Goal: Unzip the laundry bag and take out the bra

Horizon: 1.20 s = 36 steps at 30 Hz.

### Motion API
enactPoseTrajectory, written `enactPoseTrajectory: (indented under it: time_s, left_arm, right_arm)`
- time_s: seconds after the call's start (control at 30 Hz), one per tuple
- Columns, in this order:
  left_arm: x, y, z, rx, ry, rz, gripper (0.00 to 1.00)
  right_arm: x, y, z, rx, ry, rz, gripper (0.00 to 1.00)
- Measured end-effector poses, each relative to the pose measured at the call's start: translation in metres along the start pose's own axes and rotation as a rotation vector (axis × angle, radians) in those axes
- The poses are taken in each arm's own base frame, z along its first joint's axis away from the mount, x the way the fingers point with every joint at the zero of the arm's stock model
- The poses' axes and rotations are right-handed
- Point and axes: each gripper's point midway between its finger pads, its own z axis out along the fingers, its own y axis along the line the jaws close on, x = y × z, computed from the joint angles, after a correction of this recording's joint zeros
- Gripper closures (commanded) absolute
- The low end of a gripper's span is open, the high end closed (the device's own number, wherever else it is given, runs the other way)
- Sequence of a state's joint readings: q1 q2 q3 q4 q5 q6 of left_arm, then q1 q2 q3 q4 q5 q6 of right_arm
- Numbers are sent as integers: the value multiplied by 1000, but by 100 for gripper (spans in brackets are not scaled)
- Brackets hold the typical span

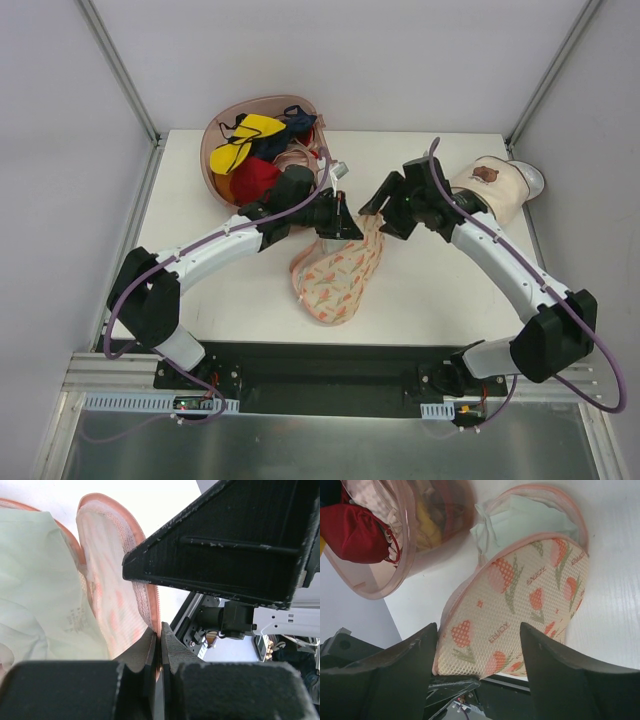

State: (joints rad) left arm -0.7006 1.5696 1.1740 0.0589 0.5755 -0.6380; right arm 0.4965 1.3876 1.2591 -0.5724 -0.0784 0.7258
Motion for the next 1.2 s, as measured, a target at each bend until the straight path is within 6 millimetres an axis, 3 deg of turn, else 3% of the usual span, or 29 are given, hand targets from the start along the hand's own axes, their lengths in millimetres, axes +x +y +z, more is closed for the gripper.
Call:
enactPoseTrajectory:
  time_s: [0.07, 0.1, 0.13, 0.2, 0.27, 0.43, 0.57, 0.73, 0.9, 1.03, 1.2]
  left_arm:
    - [0, 0, 0, 0, 0, 1, 100]
    - [-1, -1, 0, 0, 0, 1, 100]
    - [-1, -1, 0, -2, 0, 0, 100]
    - [-1, 0, -1, -7, 0, -1, 99]
    - [-1, 0, -1, -10, 1, -3, 77]
    - [-1, -4, -2, 5, 7, 11, 60]
    - [-5, -10, -16, 15, -12, 30, 60]
    - [-19, -17, -57, 19, -110, 54, 62]
    - [-32, 1, -89, -17, -210, 29, 64]
    - [-27, 28, -94, -58, -221, -34, 65]
    - [-14, 41, -80, -40, -146, -103, 68]
  right_arm:
    - [2, 0, 0, -2, 6, -8, 69]
    - [3, 1, 0, -5, 11, -8, 90]
    - [4, 1, 1, -10, 16, -14, 99]
    - [7, 4, 3, -29, 26, -16, 99]
    - [12, 2, 6, -33, 39, -24, 99]
    - [13, -7, 9, -26, 35, -138, 99]
    - [10, -5, 5, -76, 26, -327, 99]
    - [17, 16, -5, -261, 41, -581, 99]
    - [30, 37, -20, -449, 70, -767, 99]
    - [38, 46, -34, -555, 91, -867, 99]
    - [38, 53, -47, -627, 90, -947, 99]
